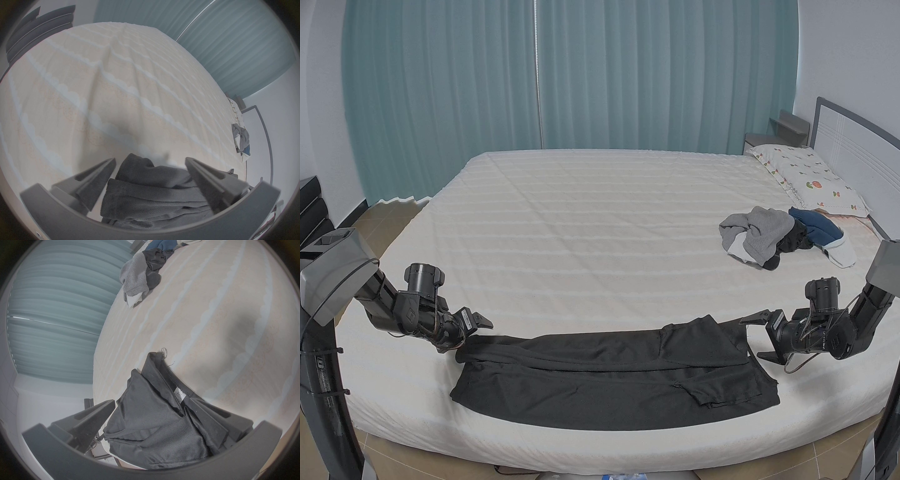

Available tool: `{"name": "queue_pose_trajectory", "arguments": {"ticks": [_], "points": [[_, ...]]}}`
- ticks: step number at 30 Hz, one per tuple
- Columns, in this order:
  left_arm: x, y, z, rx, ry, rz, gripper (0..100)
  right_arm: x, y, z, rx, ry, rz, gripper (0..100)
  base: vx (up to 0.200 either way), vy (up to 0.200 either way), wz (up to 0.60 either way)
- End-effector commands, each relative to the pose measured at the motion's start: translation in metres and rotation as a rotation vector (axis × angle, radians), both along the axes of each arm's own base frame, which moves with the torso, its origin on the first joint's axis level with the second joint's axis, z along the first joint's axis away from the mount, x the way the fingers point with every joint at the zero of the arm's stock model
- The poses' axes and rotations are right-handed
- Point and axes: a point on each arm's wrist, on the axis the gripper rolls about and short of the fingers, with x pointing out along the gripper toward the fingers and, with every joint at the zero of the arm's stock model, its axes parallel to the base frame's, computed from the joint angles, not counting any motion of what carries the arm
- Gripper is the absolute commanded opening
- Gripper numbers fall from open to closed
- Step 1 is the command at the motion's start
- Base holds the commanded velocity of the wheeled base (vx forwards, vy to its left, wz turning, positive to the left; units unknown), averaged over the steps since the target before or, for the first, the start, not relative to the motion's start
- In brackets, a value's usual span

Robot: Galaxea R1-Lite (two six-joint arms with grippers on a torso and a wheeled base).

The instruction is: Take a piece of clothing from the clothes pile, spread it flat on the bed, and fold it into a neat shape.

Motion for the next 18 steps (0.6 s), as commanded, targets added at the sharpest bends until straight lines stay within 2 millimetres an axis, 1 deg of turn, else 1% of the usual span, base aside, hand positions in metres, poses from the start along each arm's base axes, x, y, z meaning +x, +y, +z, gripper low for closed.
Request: {"name": "queue_pose_trajectory", "arguments": {"ticks": [1,6,8,14,18], "points": [[0.002,0.001,-0.005,0.008,0.010,0.005,0,-0.002,0.000,-0.003,-0.001,0.011,0.001,100,0.000,0.000,0.00],[0.003,0.003,-0.002,0.019,0.003,0.029,0,-0.003,0.000,-0.003,-0.002,0.012,0.001,100,0.000,0.000,0.00],[0.003,0.005,0.002,0.061,-0.008,0.063,0,-0.003,0.000,-0.003,-0.002,0.015,0.001,100,0.000,0.000,0.00],[0.001,0.005,0.006,0.082,-0.018,0.062,0,-0.003,0.000,-0.004,-0.007,0.015,0.000,100,0.000,0.000,0.00],[-0.001,0.005,0.015,0.081,-0.038,0.063,0,0.000,0.000,-0.005,-0.010,0.014,-0.005,100,0.000,0.000,0.00]]}}
